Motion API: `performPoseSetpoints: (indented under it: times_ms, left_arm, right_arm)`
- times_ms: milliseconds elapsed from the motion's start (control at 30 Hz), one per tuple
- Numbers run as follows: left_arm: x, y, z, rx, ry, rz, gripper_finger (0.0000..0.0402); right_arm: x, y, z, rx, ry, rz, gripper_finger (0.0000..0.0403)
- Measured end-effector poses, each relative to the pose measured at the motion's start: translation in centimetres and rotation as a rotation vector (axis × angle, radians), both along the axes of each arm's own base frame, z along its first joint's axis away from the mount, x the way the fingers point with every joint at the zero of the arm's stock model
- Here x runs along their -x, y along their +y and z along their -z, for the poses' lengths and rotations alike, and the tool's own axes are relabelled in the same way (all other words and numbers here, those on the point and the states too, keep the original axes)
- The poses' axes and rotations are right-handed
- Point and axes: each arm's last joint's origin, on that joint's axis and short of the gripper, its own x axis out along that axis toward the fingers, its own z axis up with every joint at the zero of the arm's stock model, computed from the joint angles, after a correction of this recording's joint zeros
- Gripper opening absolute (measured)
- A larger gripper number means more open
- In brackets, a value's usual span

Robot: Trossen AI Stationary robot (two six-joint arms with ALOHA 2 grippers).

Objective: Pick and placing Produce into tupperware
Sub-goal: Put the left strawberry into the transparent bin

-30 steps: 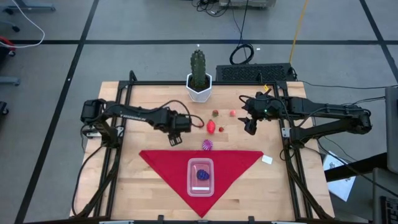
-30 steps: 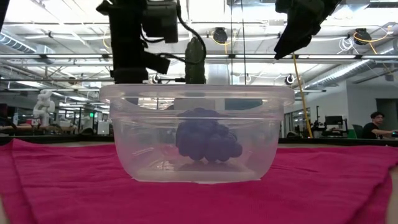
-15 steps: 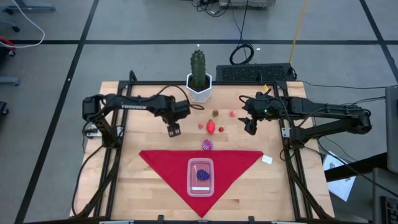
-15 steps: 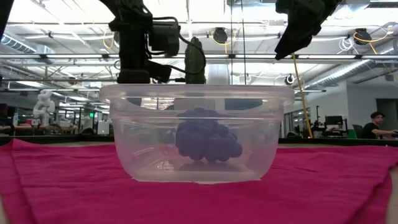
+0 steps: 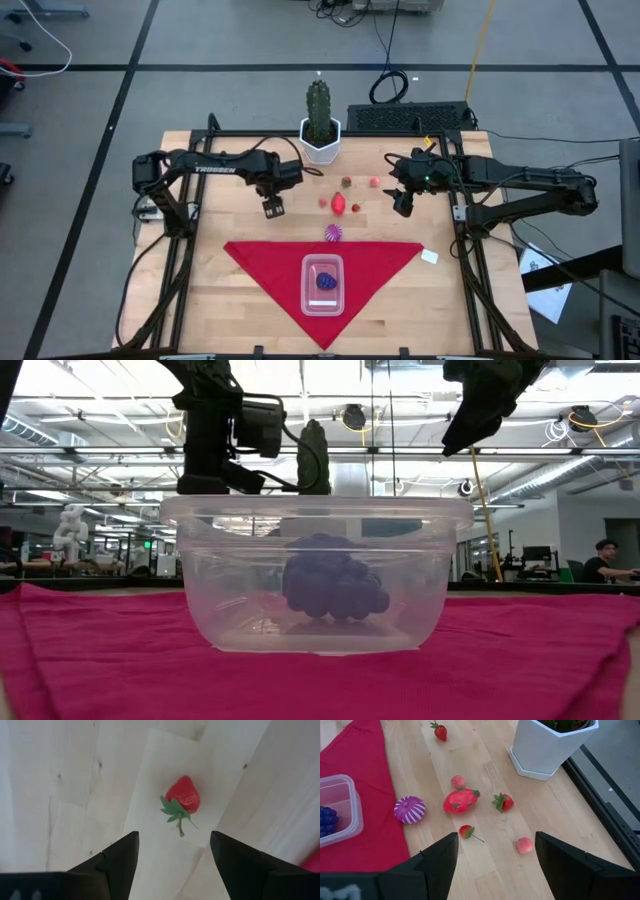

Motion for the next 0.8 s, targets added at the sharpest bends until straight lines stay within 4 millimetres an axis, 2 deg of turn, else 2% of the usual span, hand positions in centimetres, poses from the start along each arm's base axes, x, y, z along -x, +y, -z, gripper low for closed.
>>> performPoseSetpoints:
  times_ms: [400, 700, 800]
  left_arm:
    - [-0.4, 0.0, 0.0, -0.027, -0.036, 0.01, 0.0251]
    - [-0.8, -1.0, 0.0, -0.035, -0.037, 0.07, 0.0251]
    - [-0.8, -1.0, 0.0, -0.034, -0.037, 0.072, 0.0262]
  right_arm:
    - [0.0, 0.0, 0.0, 0.0, 0.0, 0.0, 0.0254]
    - [0.0, 0.0, 0.0, 0.0, 0.0, 0.0, 0.0254]
    - [0.0, 0.0, 0.0, 0.0, 0.0, 0.0, 0.0254]
